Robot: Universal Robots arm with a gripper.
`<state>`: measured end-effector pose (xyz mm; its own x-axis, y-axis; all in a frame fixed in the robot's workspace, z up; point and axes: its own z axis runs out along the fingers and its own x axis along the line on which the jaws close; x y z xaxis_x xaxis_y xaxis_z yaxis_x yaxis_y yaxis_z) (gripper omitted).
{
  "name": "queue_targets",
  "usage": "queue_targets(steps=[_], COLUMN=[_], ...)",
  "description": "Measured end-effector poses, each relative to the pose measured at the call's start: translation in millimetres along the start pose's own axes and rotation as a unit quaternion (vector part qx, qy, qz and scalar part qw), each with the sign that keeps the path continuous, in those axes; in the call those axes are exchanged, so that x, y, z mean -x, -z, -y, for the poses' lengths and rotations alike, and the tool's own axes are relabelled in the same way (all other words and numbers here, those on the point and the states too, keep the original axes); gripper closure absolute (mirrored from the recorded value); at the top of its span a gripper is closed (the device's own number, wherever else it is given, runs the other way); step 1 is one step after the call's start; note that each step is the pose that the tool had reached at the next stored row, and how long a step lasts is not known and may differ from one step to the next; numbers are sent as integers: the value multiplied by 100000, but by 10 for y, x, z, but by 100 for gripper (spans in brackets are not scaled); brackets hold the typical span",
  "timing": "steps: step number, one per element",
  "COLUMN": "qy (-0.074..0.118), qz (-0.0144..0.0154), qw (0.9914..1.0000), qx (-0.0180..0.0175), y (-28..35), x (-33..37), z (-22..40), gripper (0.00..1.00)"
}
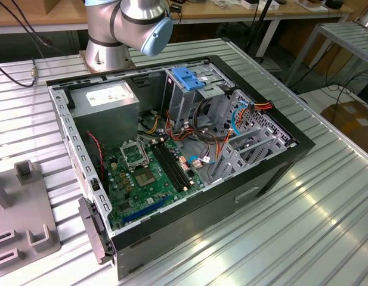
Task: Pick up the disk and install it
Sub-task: 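Pick up the disk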
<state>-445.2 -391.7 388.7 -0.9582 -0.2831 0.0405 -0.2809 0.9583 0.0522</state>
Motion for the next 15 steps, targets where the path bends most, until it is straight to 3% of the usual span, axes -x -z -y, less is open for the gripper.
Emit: queue_targets(steps=[4, 7, 15], qy=[3108, 5218, 9957], qz=[-165, -277, -519], qw=[99951, 99863, 99501], qx=[-127, -213, -404], y=[0, 0, 0], x=[0, 0, 0], z=[0, 0, 0], gripper=[90, 90, 90])
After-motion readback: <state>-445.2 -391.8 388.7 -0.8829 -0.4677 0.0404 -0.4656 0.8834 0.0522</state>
